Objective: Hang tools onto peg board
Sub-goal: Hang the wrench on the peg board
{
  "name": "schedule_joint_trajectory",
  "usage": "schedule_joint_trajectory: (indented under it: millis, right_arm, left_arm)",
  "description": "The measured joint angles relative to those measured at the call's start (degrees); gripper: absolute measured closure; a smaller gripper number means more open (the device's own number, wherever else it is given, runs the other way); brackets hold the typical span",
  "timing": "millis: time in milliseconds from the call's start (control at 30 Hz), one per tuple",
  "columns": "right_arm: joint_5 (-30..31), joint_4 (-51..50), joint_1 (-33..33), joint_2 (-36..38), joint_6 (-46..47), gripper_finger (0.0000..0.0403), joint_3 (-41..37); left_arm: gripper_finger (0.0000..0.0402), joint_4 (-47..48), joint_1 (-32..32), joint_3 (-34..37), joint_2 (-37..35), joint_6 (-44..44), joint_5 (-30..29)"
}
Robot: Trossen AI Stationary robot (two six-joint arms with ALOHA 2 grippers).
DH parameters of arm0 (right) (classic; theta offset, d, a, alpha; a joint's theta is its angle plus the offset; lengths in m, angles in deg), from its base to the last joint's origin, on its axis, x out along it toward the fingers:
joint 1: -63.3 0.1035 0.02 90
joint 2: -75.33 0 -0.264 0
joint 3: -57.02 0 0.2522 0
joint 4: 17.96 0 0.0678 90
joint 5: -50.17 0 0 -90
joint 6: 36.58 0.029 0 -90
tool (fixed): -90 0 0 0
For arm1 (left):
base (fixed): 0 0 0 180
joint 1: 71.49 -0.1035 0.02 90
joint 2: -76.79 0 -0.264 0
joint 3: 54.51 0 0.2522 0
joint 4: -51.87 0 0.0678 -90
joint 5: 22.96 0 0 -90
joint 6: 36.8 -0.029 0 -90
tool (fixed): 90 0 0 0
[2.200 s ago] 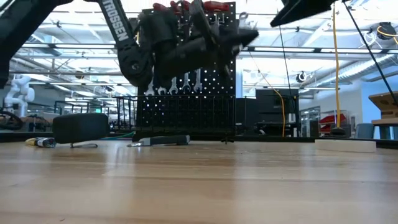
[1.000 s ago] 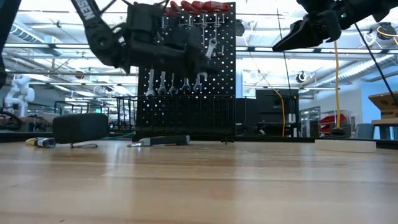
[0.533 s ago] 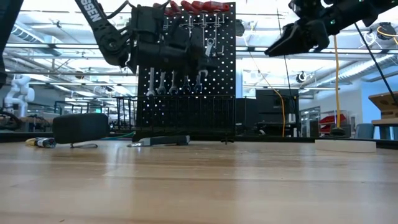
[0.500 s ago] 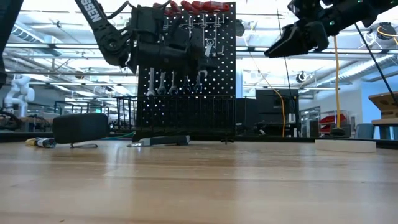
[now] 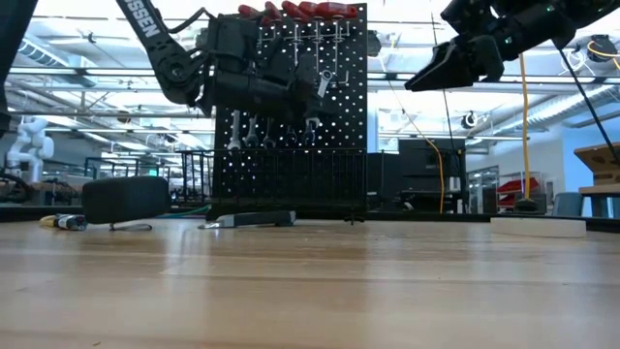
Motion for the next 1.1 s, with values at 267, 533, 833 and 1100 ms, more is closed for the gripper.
schedule_joint_trajectory:
  millis: [267, 533, 833, 1100]
  right_arm:
    - [-0.2, 0.0, -0.9, 0.0, -0.2, 0.0202, 0.0]
    - [-0.4, 1.2, -1.1, 0.0, -0.4, 0.0202, 0.0]
    - [-0.4, 1.1, -1.1, 0.0, -0.4, 0.0202, 0.0]
    - [-0.4, 1.1, -1.1, 0.0, -0.4, 0.0202, 0.0]
  left_arm:
    - [0.0400, 1.7, -2.1, -0.1, 0.0, 1.4, 3.3]
    - [0.0393, 2.7, -2.9, -0.2, -0.1, 2.9, 5.4]
    - [0.0349, 3.5, -2.5, 0.0, 0.0, 0.0, 4.3]
    - [0.0273, 3.6, -2.5, 0.0, 0.0, 0.0, 3.9]
